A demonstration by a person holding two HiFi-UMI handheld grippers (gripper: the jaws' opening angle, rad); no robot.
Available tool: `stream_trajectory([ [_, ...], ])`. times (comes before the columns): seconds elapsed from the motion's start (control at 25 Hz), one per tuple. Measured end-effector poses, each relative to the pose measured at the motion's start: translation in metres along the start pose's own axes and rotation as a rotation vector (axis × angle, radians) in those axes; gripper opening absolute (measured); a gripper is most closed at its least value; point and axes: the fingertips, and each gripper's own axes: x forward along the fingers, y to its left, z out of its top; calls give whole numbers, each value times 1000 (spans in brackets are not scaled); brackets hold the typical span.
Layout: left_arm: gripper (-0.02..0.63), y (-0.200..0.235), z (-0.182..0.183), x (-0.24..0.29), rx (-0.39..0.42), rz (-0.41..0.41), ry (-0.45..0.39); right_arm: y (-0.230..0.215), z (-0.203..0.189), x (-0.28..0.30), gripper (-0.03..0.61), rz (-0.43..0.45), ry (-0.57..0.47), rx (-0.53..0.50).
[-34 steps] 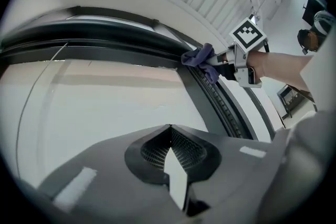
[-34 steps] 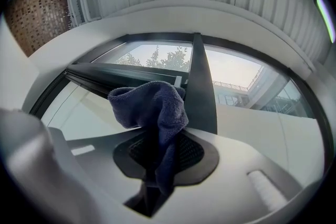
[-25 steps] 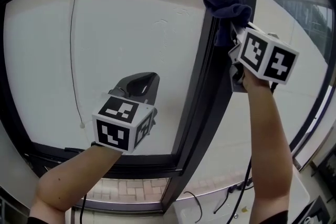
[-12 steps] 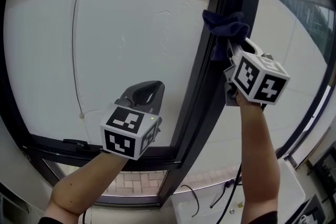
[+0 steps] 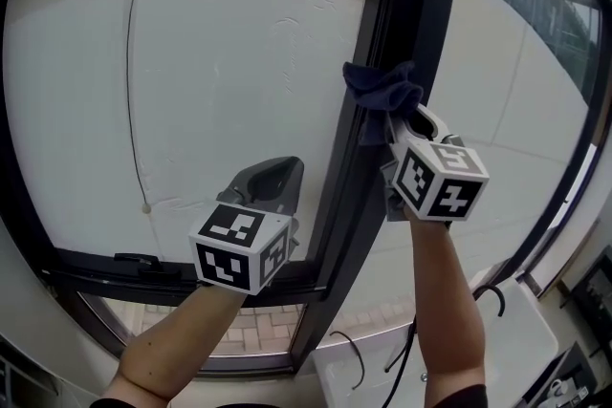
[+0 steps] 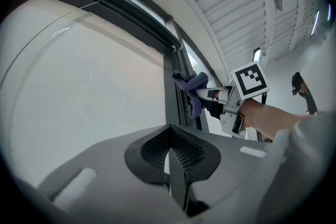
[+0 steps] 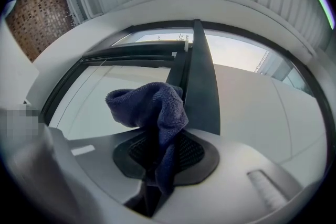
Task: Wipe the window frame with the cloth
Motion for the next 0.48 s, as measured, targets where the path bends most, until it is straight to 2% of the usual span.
stream_trajectory([
  [0.2,-6,0,-11,-7,-66,20,5,6,-29,-10,74,-5,20,1],
  [0.48,-6,-13,-38,-10,-83,7,50,14,-60,-23,74,-16,40,31],
])
